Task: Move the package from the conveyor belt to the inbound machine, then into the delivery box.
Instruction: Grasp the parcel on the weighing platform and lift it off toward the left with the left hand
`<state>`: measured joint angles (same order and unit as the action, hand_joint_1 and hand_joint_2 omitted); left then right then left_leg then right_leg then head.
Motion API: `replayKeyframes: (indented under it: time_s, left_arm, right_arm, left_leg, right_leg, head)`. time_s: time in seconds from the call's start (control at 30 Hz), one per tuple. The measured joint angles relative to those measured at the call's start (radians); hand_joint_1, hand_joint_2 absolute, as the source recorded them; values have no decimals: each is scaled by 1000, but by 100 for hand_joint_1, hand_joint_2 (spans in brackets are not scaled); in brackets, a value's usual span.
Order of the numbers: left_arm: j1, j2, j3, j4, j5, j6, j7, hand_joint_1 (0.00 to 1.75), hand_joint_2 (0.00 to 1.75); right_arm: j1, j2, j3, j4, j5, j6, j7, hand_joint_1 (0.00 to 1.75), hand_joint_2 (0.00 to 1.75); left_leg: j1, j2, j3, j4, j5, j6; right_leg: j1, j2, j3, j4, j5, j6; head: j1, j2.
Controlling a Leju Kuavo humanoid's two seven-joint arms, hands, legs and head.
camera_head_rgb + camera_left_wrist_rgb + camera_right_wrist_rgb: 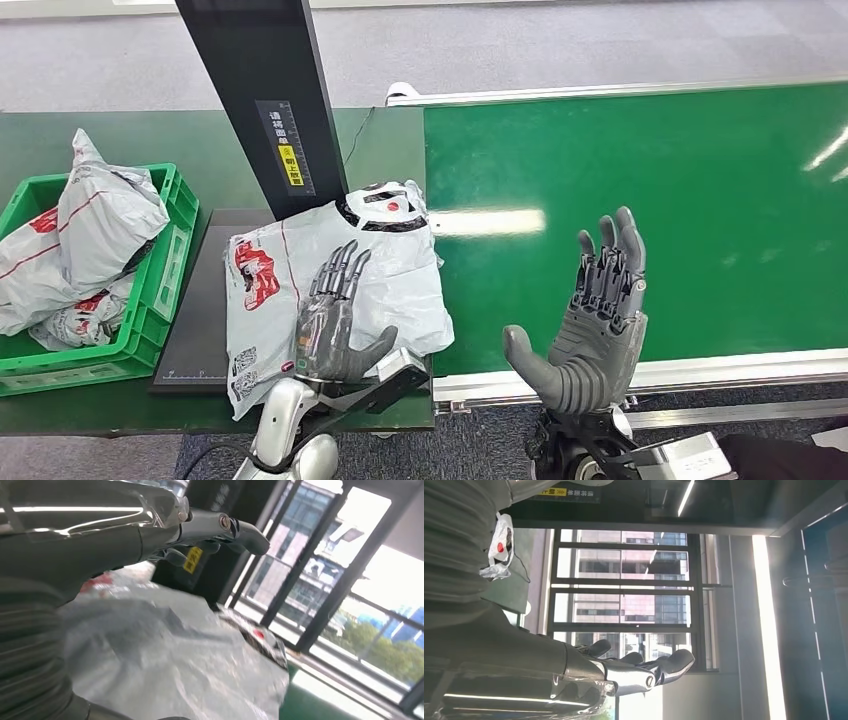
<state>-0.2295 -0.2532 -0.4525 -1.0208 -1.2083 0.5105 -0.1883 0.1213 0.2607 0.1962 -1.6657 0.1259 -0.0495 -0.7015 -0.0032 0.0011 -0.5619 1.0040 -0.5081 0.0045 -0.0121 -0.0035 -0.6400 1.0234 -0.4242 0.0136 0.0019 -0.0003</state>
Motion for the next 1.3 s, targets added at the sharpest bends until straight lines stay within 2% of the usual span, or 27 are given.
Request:
replayKeyframes:
  time_s: [0.23,0.33,0.7,0.73,0.87,0.97,1.3]
  left_arm:
    - [-211,-16,16,318,57,-24,6,0,175]
    - [-274,-16,38,417,69,-40,20,0,175]
    - [-346,-15,64,601,3,-109,97,0,175]
    - [-350,-15,64,608,1,-111,98,7,175]
    - [-362,-15,64,631,-7,-121,103,162,175]
    - [-363,-14,64,639,-10,-123,102,173,175]
    - [-365,-5,75,646,4,-71,61,173,175]
  right_arm:
    - [12,20,-19,-7,13,17,0,0,175]
    - [9,20,-20,-5,10,18,0,0,175]
    - [-35,19,-12,51,-9,29,1,0,175]
    - [-36,18,-12,53,-9,29,1,0,175]
    - [-36,15,-12,61,-9,29,1,0,175]
    - [-36,15,-12,65,-9,29,1,0,175]
    - [-36,14,-13,77,-11,29,10,0,175]
  left_leg:
    - [0,0,0,0,1,0]
    - [0,0,0,0,1,-1]
    - [0,0,1,0,1,0]
    - [0,0,2,0,1,0]
    - [0,0,5,0,1,-1]
    - [0,0,5,0,1,-1]
    - [0,0,6,0,2,-1]
  right_leg:
    - [0,0,1,0,1,-1]
    - [0,0,1,1,1,-1]
    - [0,0,3,0,1,-1]
    - [0,0,4,0,1,-1]
    - [0,0,7,0,1,-1]
    - [0,0,8,0,1,-2]
    - [0,0,8,1,1,-2]
  head:
    - [0,0]
    - [0,0]
    - [0,0]
    - [0,0]
    - [0,0]
    - [0,0]
    - [0,0]
